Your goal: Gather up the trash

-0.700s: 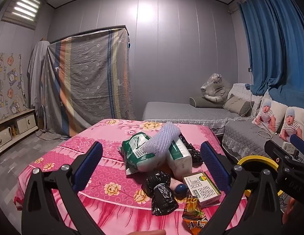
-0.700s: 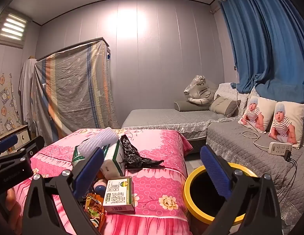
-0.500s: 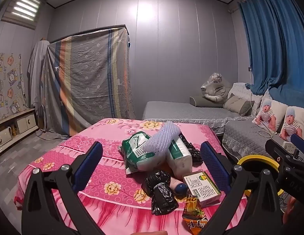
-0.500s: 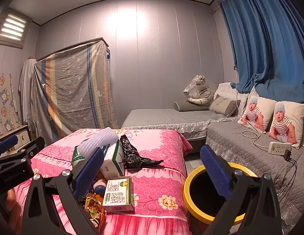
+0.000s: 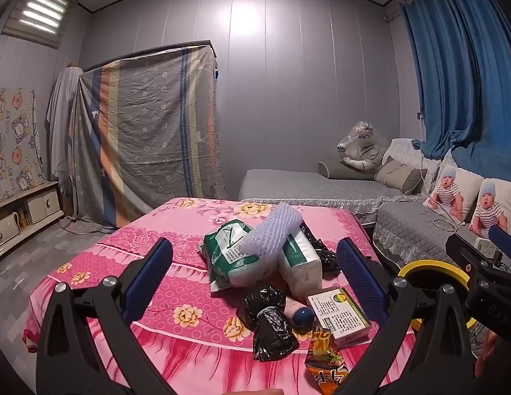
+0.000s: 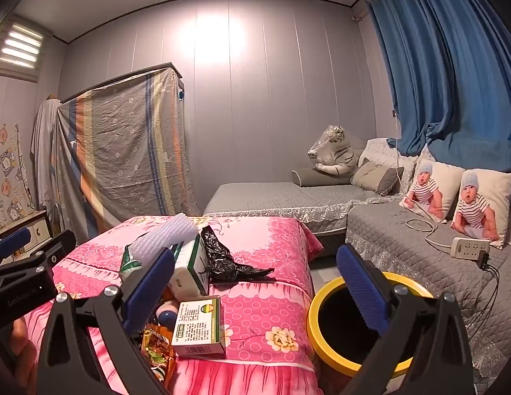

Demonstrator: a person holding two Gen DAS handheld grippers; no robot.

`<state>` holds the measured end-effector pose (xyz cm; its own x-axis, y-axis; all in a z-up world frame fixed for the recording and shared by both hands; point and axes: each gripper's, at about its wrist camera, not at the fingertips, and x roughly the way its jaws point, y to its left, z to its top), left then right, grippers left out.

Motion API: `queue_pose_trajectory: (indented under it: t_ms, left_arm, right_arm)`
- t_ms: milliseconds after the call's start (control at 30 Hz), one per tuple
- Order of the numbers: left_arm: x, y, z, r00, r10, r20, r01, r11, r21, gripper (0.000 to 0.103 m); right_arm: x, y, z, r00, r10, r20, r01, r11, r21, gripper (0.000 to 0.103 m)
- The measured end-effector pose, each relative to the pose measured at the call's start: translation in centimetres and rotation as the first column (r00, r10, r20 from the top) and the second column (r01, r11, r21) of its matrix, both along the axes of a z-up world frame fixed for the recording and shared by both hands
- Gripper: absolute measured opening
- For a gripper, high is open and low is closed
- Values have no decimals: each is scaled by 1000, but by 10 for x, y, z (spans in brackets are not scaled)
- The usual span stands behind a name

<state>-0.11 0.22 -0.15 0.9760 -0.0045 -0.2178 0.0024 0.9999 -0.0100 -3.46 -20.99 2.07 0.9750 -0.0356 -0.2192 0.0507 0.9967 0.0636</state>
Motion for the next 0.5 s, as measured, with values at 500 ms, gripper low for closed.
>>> queue_pose_trajectory:
  t_ms: [500]
  left_arm:
    - [1, -3, 0, 1000, 0, 1, 0, 1000, 2, 96]
  right_arm:
    - [0, 0, 0, 1000, -1, -1, 1, 1000, 2, 95]
